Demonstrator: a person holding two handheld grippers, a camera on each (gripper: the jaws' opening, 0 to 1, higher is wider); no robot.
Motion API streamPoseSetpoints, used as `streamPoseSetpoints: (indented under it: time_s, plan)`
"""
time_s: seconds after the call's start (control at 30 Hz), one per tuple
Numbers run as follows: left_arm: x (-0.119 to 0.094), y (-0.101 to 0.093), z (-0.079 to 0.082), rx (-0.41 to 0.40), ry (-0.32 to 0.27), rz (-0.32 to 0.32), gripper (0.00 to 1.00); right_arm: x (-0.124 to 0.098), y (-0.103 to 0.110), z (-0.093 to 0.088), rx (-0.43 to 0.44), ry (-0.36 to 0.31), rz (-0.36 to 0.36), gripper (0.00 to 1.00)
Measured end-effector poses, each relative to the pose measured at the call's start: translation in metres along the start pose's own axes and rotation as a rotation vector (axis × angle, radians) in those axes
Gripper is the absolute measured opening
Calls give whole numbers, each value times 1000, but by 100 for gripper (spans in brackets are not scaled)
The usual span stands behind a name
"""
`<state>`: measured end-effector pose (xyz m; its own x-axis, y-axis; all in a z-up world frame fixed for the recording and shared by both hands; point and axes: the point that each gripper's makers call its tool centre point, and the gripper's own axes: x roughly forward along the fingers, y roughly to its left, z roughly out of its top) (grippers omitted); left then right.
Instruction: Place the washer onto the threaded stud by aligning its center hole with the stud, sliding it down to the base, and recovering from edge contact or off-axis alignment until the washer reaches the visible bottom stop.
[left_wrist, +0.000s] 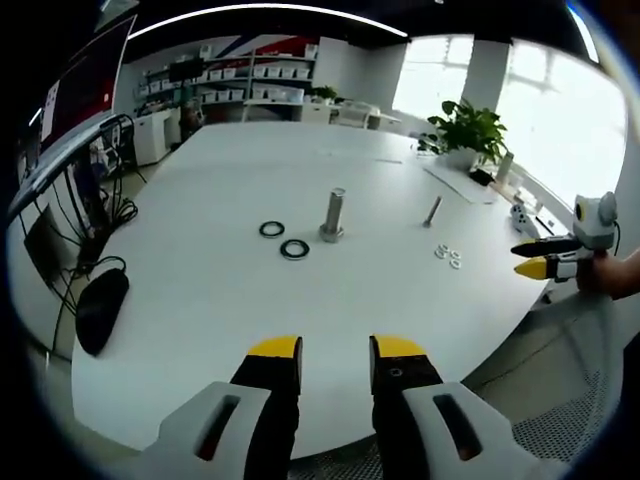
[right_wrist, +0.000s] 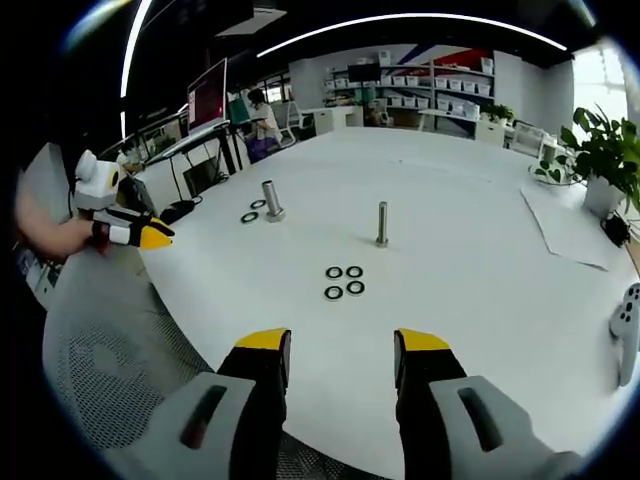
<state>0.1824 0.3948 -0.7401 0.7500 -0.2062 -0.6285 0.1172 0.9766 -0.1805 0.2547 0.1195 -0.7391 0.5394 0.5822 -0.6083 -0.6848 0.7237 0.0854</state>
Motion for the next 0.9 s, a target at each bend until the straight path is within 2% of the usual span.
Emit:
streamPoseSetpoints:
  time_s: [0.9]
  plan:
    - [-1, 0, 2, 5, -11, 0, 24, 0, 0, 1, -1, -6, -3, 44]
